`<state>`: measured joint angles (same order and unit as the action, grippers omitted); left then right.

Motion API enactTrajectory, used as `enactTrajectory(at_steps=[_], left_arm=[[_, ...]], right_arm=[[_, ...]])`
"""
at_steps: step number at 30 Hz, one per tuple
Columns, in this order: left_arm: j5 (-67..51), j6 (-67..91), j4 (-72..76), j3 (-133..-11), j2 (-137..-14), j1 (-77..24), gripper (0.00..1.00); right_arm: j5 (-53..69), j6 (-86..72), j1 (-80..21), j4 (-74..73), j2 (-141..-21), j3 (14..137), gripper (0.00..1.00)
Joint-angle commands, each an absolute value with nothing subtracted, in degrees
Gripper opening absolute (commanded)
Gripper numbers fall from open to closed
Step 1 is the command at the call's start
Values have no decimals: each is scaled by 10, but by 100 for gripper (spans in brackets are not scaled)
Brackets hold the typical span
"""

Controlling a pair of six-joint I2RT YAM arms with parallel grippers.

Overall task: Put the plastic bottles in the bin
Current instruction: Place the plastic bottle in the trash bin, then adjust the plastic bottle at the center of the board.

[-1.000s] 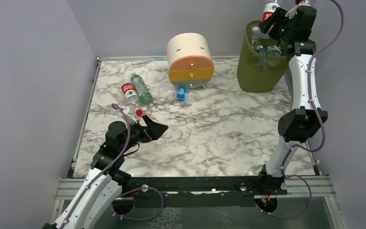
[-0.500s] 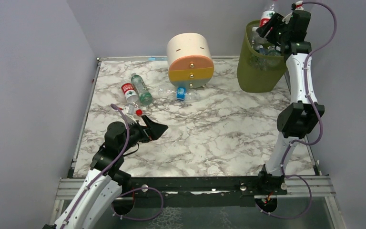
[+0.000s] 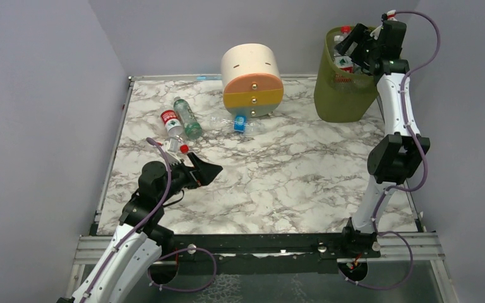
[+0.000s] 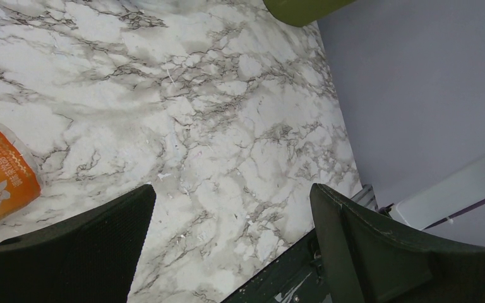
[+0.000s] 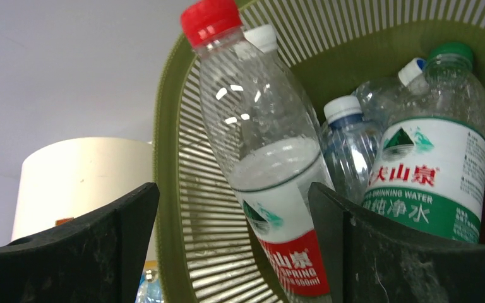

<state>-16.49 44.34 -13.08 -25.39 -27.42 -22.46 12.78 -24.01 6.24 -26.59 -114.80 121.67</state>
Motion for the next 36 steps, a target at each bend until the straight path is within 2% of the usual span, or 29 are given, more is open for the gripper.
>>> enactTrajectory(at_steps=[1,10,17,25,32,36], left_arm=[[-177,441,-135,-269,-266,-221,99],[-176,442,-135,-266,-265,-221,99],[-175,441,-133,-268,-269,-221,99],[-175,441,-133,-268,-269,-221,99],[-175,441,-130,-267,-275,-221,99],[-176,440,-129,-269,-278,-221,99]], right_arm=[[115,-243,66,-252,-1085,1179,91],[158,-235,33,-217,-982,1090,95],[144,-210,-45,-212,-912,1026,95],[155,-182,-150,-151,-839,883,95],[172,-126,-245,-81,-868,797,94],[172,-108,-266,-49,-902,777,94]])
